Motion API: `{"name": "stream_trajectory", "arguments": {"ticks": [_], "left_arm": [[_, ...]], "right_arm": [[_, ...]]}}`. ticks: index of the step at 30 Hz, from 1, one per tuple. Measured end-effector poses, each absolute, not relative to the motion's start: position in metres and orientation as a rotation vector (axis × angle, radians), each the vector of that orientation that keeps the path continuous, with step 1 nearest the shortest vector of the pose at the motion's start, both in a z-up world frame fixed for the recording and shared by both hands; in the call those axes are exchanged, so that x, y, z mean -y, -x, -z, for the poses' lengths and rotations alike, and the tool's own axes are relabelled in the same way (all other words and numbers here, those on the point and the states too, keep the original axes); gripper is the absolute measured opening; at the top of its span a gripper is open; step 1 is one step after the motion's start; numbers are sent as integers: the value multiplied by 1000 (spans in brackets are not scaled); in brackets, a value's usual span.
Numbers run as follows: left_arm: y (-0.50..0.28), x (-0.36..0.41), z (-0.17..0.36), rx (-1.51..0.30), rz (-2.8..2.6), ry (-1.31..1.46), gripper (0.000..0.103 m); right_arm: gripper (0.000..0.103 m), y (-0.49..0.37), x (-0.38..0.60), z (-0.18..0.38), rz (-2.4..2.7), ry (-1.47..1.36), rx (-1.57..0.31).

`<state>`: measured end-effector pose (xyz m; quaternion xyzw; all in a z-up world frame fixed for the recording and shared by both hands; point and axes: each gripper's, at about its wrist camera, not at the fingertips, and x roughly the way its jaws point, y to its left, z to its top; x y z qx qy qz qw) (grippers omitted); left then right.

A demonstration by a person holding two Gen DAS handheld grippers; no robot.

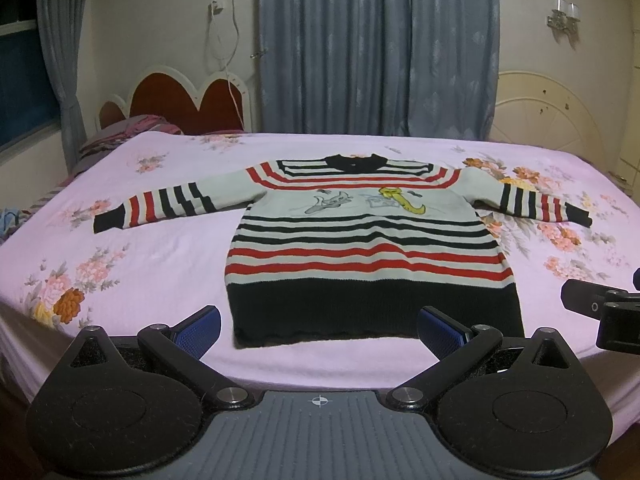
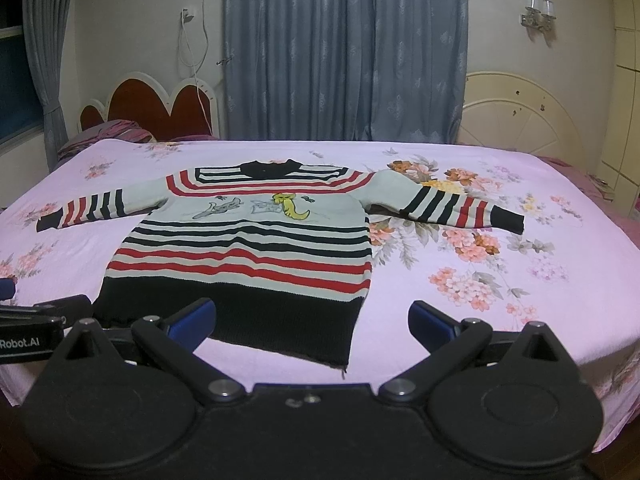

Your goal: Fold small clothes

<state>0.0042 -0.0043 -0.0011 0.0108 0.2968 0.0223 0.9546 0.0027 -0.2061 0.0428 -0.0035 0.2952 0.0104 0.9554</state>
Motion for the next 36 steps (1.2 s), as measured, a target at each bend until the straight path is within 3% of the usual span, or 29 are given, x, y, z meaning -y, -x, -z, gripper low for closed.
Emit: {"name": "stream_trajectory", "arguments": {"ticks": [36], "left_arm": [[-5, 1, 0, -604, -40, -20, 103]], "right_arm": [[102, -4, 209, -43, -10, 4, -599]]}}
